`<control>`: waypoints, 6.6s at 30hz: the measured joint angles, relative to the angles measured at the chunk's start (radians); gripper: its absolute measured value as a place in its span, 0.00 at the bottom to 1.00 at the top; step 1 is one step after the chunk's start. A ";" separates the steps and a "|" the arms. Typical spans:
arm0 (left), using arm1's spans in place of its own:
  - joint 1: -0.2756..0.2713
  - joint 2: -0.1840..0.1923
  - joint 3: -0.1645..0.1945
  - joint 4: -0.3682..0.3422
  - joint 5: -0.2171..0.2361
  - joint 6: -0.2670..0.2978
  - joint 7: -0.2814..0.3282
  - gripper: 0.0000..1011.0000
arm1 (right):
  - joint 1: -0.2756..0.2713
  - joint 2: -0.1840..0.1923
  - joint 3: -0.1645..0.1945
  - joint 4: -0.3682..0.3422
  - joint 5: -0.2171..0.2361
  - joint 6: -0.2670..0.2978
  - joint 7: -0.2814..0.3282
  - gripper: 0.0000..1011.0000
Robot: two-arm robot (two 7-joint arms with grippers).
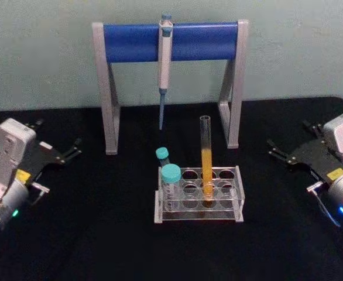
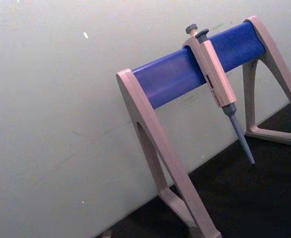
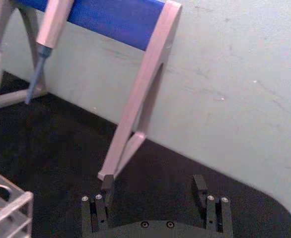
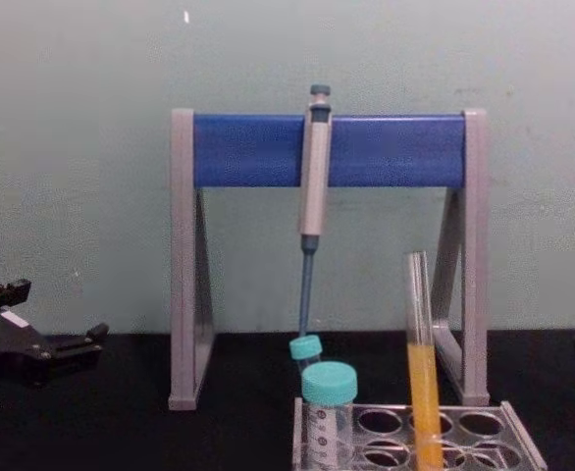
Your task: Pick up the test tube from the test tube rack, shake it, then place it back into the test tube rack.
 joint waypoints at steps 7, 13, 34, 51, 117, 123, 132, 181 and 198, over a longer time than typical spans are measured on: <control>0.000 0.000 0.000 0.000 0.000 0.000 0.000 0.99 | -0.045 0.004 0.030 -0.066 0.068 0.039 0.070 0.99; 0.000 0.000 0.000 0.000 0.000 0.000 0.000 0.99 | -0.069 -0.001 0.043 -0.114 0.123 0.074 0.132 0.99; 0.000 0.000 0.000 0.000 0.000 0.000 0.000 0.99 | -0.050 -0.073 0.033 -0.176 0.262 0.261 0.337 0.99; 0.000 0.000 0.000 0.000 0.000 0.000 0.000 0.99 | 0.078 -0.142 -0.025 -0.048 0.216 0.304 0.378 0.99; 0.000 0.000 0.000 0.000 0.000 0.000 0.000 0.99 | 0.119 -0.172 -0.044 0.000 0.168 0.292 0.392 0.23; 0.000 0.000 0.000 0.000 0.000 0.000 0.000 0.99 | 0.119 -0.172 -0.044 0.000 0.168 0.291 0.392 0.23; 0.000 0.000 0.000 0.000 0.000 0.000 0.000 0.99 | 0.111 -0.176 -0.041 0.000 0.158 0.262 0.395 0.23; 0.000 0.000 0.000 0.000 0.000 0.000 0.000 0.99 | -0.004 -0.174 0.086 -0.170 0.113 0.063 0.390 0.23; 0.000 0.000 0.000 0.000 0.000 0.000 0.000 0.99 | 0.061 -0.213 0.073 -0.116 0.119 0.067 0.403 0.23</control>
